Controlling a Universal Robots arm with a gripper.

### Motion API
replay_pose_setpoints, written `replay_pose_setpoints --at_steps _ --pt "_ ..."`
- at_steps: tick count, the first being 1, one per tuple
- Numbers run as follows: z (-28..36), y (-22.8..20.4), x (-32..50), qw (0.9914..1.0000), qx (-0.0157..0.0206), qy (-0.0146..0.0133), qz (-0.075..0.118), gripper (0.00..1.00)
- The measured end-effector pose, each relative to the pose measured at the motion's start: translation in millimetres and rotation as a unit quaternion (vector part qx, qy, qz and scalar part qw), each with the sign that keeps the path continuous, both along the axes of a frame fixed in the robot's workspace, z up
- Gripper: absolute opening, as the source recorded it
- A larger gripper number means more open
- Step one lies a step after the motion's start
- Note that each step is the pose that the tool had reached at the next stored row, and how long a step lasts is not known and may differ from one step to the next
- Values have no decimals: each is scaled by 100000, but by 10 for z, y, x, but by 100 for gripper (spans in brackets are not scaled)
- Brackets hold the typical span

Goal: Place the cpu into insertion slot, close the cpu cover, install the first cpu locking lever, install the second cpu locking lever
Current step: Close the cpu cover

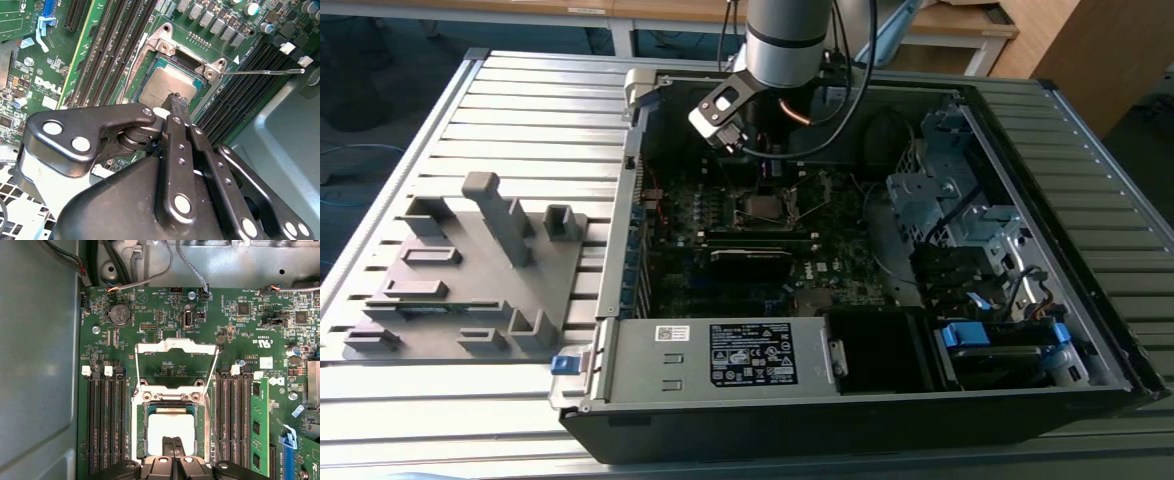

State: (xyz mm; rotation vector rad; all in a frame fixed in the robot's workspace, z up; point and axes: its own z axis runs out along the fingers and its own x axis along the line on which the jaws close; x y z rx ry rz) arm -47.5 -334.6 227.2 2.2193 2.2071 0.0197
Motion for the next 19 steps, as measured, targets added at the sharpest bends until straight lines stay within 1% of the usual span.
replay_pose_setpoints --at_steps 19 --pt "19 0 0 100000 4 -2 1 10"
